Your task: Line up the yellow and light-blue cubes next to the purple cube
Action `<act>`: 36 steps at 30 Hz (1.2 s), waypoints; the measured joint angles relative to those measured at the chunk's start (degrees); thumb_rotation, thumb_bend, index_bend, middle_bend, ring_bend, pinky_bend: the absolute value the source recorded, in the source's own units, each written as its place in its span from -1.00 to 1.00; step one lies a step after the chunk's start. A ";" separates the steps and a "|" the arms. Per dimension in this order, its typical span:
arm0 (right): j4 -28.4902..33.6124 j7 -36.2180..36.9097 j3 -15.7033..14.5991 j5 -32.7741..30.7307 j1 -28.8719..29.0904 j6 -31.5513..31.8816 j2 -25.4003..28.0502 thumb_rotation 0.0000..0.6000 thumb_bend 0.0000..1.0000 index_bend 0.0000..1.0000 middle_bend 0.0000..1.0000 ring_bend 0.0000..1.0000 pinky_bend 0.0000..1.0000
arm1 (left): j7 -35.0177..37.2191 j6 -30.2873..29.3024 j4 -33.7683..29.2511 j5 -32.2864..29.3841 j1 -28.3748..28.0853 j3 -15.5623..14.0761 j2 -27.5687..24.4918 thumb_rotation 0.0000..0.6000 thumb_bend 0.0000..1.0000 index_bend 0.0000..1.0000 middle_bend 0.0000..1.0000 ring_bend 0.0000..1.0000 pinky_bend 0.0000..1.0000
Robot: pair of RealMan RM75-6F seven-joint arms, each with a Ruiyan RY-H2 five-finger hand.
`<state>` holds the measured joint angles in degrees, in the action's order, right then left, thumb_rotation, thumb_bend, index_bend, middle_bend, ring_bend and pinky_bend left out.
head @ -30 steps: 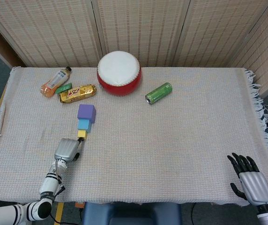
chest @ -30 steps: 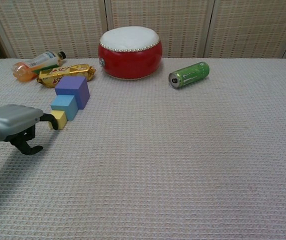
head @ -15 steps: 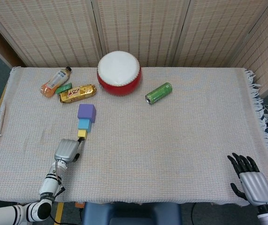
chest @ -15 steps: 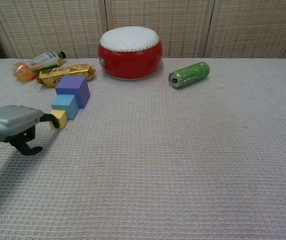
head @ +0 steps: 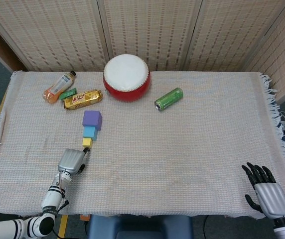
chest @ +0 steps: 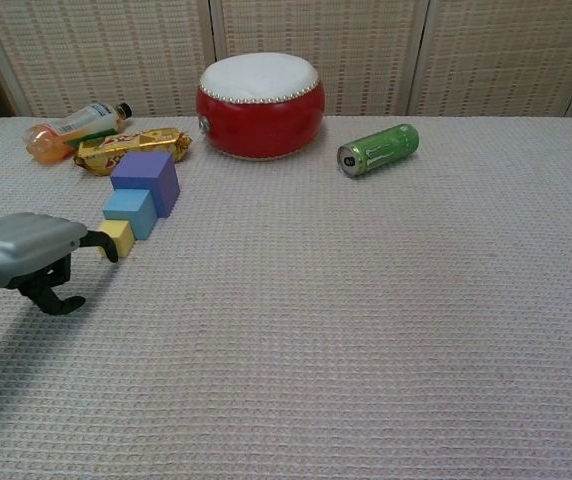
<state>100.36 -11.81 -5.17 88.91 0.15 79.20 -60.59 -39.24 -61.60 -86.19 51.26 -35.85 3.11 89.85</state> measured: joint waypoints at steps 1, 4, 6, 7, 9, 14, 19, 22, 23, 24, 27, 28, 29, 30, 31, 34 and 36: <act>0.02 0.02 0.00 0.04 -0.04 0.09 0.01 1.00 -0.80 -1.00 -1.00 -1.00 -1.00 | -0.28 0.21 -0.19 -0.32 -0.01 -0.09 -0.09 1.00 -0.25 -0.53 1.00 1.00 1.00; 0.05 -0.01 -0.03 0.08 -0.05 0.06 0.03 1.00 -0.80 -1.00 -1.00 -1.00 -1.00 | -0.62 0.55 -0.39 -0.82 -0.11 -0.16 -0.18 1.00 -0.25 -0.57 1.00 1.00 1.00; 0.07 -0.06 -0.08 0.12 -0.04 -0.02 0.04 1.00 -0.80 -1.00 -1.00 -1.00 -1.00 | -0.75 0.61 -0.34 -1.04 -0.17 -0.13 -0.17 1.00 -0.25 -0.61 1.00 1.00 1.00; 0.08 -0.06 -0.09 0.09 -0.04 -0.06 0.05 1.00 -0.80 -1.00 -1.00 -1.00 -1.00 | -0.87 0.65 -0.36 -1.23 -0.22 -0.11 -0.18 1.00 -0.25 -0.63 1.00 1.00 1.00; 0.11 -0.05 -0.07 0.05 -0.04 -0.06 0.10 1.00 -0.80 -1.00 -1.00 -1.00 -1.00 | -1.15 0.67 -0.36 -1.53 -0.28 -0.10 -0.21 1.00 -0.25 -0.67 1.00 1.00 1.00; 0.15 -0.12 -0.05 -0.07 -0.01 -0.20 0.11 1.00 -0.80 -1.00 -1.00 -1.00 -1.00 | -1.74 0.21 -0.12 -1.69 -0.35 -0.16 -0.15 1.00 -0.25 -0.70 1.00 1.00 1.00; 0.19 -0.26 -0.03 -0.19 0.02 -0.29 0.06 1.00 -0.80 -1.00 -1.00 -1.00 -1.00 | -2.20 -0.15 -0.14 -1.60 -0.33 -0.32 -0.11 1.00 -0.25 -0.71 1.00 1.00 1.00; 0.21 -0.27 -0.01 -0.17 0.01 -0.26 0.06 1.00 -0.80 -1.00 -1.00 -1.00 -1.00 | -2.25 -0.16 -0.12 -1.68 -0.37 -0.28 -0.04 1.00 -0.25 -0.71 1.00 1.00 1.00; 0.23 -0.26 -0.02 -0.15 0.01 -0.26 0.07 1.00 -0.80 -1.00 -1.00 -1.00 -1.00 | -2.24 -0.18 -0.09 -1.63 -0.38 -0.26 0.00 1.00 -0.25 -0.71 1.00 1.00 1.00; 0.24 -0.25 -0.01 -0.15 0.01 -0.24 0.08 1.00 -0.80 -1.00 -1.00 -1.00 -1.00 | -2.19 -0.21 -0.03 -1.54 -0.39 -0.25 0.05 1.00 -0.25 -0.71 1.00 1.00 1.00; 0.22 -0.21 0.02 -0.21 0.01 -0.25 0.09 1.00 -0.80 -1.00 -1.00 -1.00 -1.00 | -2.21 -0.29 0.09 -1.41 -0.41 -0.23 0.15 1.00 -0.25 -0.71 1.00 1.00 1.00; 0.21 -0.20 0.03 -0.22 0.01 -0.25 0.10 1.00 -0.80 -1.00 -1.00 -1.00 -1.00 | -2.28 -0.29 0.02 -1.42 -0.41 -0.29 0.14 1.00 -0.25 -0.70 1.00 1.00 1.00; 0.19 -0.21 0.03 -0.24 0.03 -0.29 0.10 1.00 -0.80 -1.00 -1.00 -1.00 -1.00 | -2.33 -0.34 -0.13 -1.42 -0.38 -0.34 0.11 1.00 -0.25 -0.69 1.00 1.00 1.00; 0.18 -0.22 0.03 -0.25 0.04 -0.32 0.10 1.00 -0.80 -1.00 -1.00 -1.00 -1.00 | -2.34 -0.38 -0.23 -1.39 -0.35 -0.38 0.08 1.00 -0.25 -0.68 1.00 1.00 1.00; 0.18 -0.22 0.02 -0.24 0.05 -0.35 0.10 1.00 -0.80 -1.00 -1.00 -1.00 -1.00 | -2.38 -0.51 -0.48 -1.26 -0.28 -0.49 0.03 1.00 -0.25 -0.68 1.00 1.00 1.00; 0.24 -0.25 -0.06 -0.05 0.05 -0.35 0.10 1.00 -0.80 -1.00 -1.00 -1.00 -1.00 | -2.46 -1.19 -1.50 -0.52 0.07 -0.98 -0.24 1.00 -0.25 -0.68 1.00 1.00 1.00; 0.30 -0.26 -0.13 0.16 0.01 -0.23 0.12 1.00 -0.80 -1.00 -1.00 -1.00 -1.00 | -2.42 -1.84 -2.53 0.13 0.47 -1.42 -0.59 1.00 -0.25 -0.67 1.00 1.00 1.00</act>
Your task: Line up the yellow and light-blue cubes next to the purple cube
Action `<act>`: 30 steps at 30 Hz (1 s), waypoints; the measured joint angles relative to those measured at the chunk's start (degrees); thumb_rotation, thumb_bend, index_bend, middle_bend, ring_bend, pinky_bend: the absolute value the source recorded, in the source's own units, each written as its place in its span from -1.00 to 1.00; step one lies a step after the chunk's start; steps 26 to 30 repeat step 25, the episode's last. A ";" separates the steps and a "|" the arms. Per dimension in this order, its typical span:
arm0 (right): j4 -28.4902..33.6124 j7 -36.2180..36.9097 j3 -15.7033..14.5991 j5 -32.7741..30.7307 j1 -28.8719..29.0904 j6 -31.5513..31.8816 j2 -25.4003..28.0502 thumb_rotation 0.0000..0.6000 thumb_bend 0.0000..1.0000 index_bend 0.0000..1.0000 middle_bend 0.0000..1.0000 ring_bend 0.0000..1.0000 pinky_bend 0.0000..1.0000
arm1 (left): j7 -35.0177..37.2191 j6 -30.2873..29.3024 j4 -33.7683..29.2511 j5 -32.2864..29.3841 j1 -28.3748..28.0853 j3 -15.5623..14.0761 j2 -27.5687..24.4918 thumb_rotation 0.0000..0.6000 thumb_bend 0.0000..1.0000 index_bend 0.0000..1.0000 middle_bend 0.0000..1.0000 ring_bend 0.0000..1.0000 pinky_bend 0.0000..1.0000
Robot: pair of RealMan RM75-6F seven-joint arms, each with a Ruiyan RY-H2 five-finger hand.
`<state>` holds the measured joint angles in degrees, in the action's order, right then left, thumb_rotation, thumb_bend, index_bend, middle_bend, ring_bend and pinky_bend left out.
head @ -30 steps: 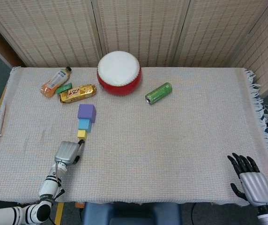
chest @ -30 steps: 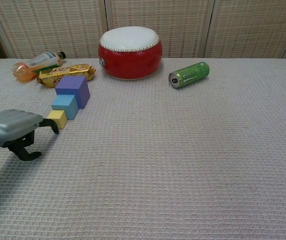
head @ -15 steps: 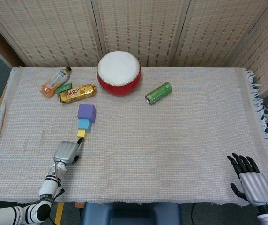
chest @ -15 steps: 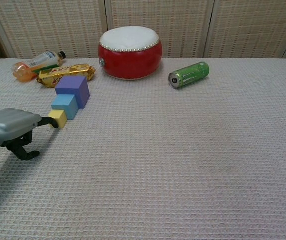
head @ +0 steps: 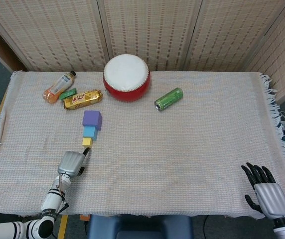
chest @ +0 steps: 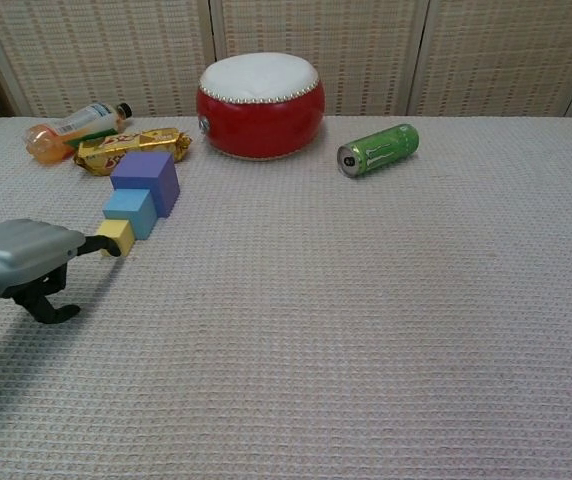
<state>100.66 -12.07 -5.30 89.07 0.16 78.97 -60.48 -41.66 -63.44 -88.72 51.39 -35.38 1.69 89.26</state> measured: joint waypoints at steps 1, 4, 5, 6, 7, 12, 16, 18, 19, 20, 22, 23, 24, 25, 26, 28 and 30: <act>0.04 0.01 -0.03 0.14 -0.03 0.09 0.02 1.00 -0.80 -1.00 -1.00 -1.00 -1.00 | 0.13 -0.58 -0.93 0.56 0.40 -0.37 -0.40 1.00 -0.25 -0.67 1.00 1.00 1.00; 0.08 0.04 -0.20 0.74 -0.12 0.39 0.05 1.00 -0.80 -1.00 -1.00 -1.00 -1.00 | 1.33 -3.16 -4.08 3.00 2.22 -1.67 -2.20 1.00 -0.25 -0.65 1.00 1.00 1.00; 0.07 0.05 -0.32 0.95 -0.12 0.37 0.05 1.00 -0.80 -1.00 -1.00 -1.00 -1.00 | 2.04 -4.26 -5.06 4.12 3.03 -2.20 -2.93 1.00 -0.25 -0.65 1.00 1.00 1.00; 0.07 0.07 -0.41 1.14 -0.12 0.35 0.05 1.00 -0.80 -1.00 -1.00 -1.00 -1.00 | 2.90 -5.47 -6.01 5.44 3.93 -2.82 -3.73 1.00 -0.25 -0.65 1.00 1.00 1.00; 0.06 0.11 -0.52 1.38 -0.14 0.38 0.05 1.00 -0.80 -1.00 -1.00 -1.00 -1.00 | 4.26 -7.29 -7.18 7.51 5.29 -3.79 -4.86 1.00 -0.25 -0.65 1.00 1.00 1.00; 0.00 0.60 -1.06 3.96 -0.74 2.38 -0.01 1.00 -0.80 -1.00 -1.00 -1.00 -1.00 | 10.29 -18.31 -9.23 18.73 12.91 -9.01 -9.28 1.00 -0.25 -0.65 0.51 0.43 0.76; -0.69 1.00 -1.21 6.75 -1.68 5.82 -0.49 1.00 -0.80 -1.00 -1.00 -1.00 -1.00 | 17.31 -32.06 -6.49 26.58 23.03 -13.74 -11.52 1.00 -0.25 -0.80 -0.72 -0.87 -0.40; -1.05 0.88 -1.15 7.56 -2.31 7.31 -0.78 1.00 -0.80 -1.00 -1.00 -1.00 -1.00 | 20.47 -37.92 -3.44 29.37 27.82 -15.18 -11.81 1.00 -0.25 -0.82 -0.86 -1.00 -0.59; -1.10 0.65 -1.15 7.72 -2.52 7.60 -0.86 1.00 -0.80 -1.00 -1.00 -1.00 -1.00 | 21.91 -41.29 -1.08 31.48 30.90 -16.05 -11.97 1.00 -0.25 -0.83 -0.89 -1.00 -0.61; -1.05 0.22 -1.18 7.72 -2.67 7.63 -0.93 1.00 -0.80 -1.00 -1.00 -1.00 -1.00 | 22.67 -43.30 0.61 33.15 32.91 -16.56 -12.07 1.00 -0.25 -0.85 -0.89 -1.00 -0.61; -0.81 -0.54 -1.35 7.70 -2.79 7.29 -1.03 1.00 -0.80 -1.00 -1.00 -1.00 -1.00 | 24.24 -46.31 3.35 36.39 35.95 -17.29 -12.37 1.00 -0.25 -0.88 -0.91 -1.00 -0.62; -0.62 -1.05 -1.53 7.79 -2.81 6.93 -1.09 1.00 -0.80 -1.00 -1.00 -1.00 -1.00 | 24.89 -47.02 3.84 37.20 36.75 -17.43 -12.51 1.00 -0.25 -0.89 -0.92 -1.00 -0.62; -0.47 -1.35 -1.65 7.89 -2.82 6.69 -1.12 1.00 -0.80 -1.00 -1.00 -1.00 -1.00 | 25.41 -47.52 4.08 37.76 37.44 -17.50 -12.67 1.00 -0.25 -0.91 -0.94 -1.00 -0.63; -0.33 -1.57 -1.71 7.95 -2.83 6.57 -1.14 1.00 -0.80 -1.00 -1.00 -1.00 -1.00 | 25.96 -47.96 4.26 38.35 38.23 -17.46 -12.88 1.00 -0.25 -0.93 -0.96 -1.00 -0.64; -0.33 -1.57 -1.71 7.95 -2.83 6.57 -1.14 1.00 -0.80 -1.00 -1.00 -1.00 -1.00 | 25.96 -47.96 4.26 38.35 38.23 -17.46 -12.88 1.00 -0.25 -0.93 -0.96 -1.00 -0.64; -0.33 -1.57 -1.71 7.95 -2.83 6.57 -1.14 1.00 -0.80 -1.00 -1.00 -1.00 -1.00 | 25.96 -47.96 4.26 38.35 38.23 -17.46 -12.88 1.00 -0.25 -0.93 -0.96 -1.00 -0.64; -0.33 -1.57 -1.71 7.95 -2.83 6.57 -1.14 1.00 -0.80 -1.00 -1.00 -1.00 -1.00 | 25.96 -47.96 4.26 38.35 38.23 -17.46 -12.88 1.00 -0.25 -0.93 -0.96 -1.00 -0.64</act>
